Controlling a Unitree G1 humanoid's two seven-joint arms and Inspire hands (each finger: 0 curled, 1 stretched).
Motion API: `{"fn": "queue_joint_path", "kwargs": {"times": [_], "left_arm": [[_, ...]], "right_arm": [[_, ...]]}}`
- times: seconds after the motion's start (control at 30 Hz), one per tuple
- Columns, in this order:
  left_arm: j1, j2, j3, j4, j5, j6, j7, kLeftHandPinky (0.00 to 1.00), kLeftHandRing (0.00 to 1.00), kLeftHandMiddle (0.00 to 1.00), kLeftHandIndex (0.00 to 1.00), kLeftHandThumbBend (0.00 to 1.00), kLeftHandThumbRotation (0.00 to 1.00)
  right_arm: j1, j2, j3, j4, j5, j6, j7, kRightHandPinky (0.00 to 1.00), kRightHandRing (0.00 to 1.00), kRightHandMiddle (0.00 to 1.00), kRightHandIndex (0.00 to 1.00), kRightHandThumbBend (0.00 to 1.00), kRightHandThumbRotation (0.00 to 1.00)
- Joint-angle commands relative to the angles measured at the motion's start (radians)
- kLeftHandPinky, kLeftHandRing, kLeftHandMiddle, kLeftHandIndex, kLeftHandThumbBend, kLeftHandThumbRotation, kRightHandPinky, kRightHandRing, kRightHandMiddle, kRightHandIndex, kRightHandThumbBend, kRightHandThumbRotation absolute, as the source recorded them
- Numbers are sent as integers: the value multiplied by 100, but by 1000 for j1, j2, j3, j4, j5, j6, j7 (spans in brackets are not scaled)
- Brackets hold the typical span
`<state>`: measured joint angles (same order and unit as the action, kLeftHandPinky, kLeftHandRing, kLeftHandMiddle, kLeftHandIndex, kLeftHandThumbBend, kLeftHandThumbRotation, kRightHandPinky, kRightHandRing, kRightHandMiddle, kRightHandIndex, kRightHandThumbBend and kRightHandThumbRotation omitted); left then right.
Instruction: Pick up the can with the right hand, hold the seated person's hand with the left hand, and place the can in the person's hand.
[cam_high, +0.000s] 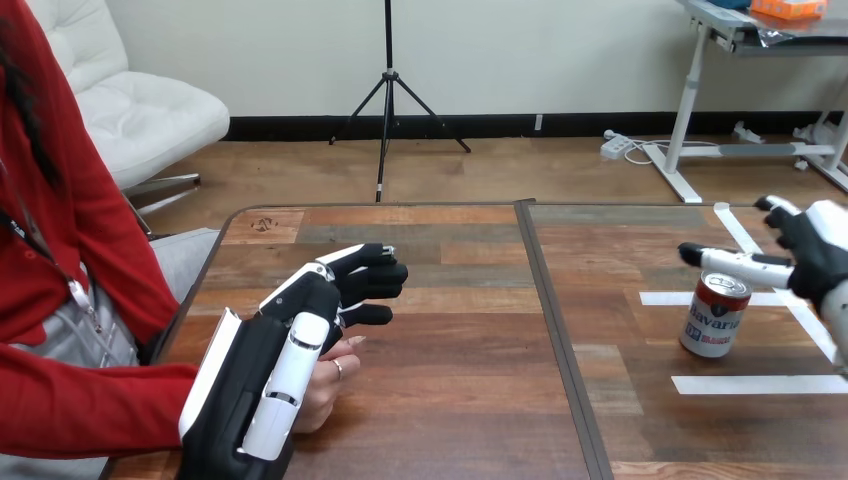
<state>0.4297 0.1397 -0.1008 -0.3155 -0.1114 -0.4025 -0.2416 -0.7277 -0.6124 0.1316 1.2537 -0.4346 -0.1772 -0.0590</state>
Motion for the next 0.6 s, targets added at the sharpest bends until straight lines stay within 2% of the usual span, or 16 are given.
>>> {"fn": "queue_joint_path", "kwargs": {"times": [0.0,0.57], "left_arm": [[-48,2,12,-32,-17,6,-3,70,76,74,74,44,100],[-62,11,25,-30,-15,6,-13,65,74,73,74,45,100]], "right_arm": [[-12,33,14,4,4,-16,-13,73,91,92,94,100,68],[14,63,28,17,13,-16,9,75,91,91,93,100,72]]}}
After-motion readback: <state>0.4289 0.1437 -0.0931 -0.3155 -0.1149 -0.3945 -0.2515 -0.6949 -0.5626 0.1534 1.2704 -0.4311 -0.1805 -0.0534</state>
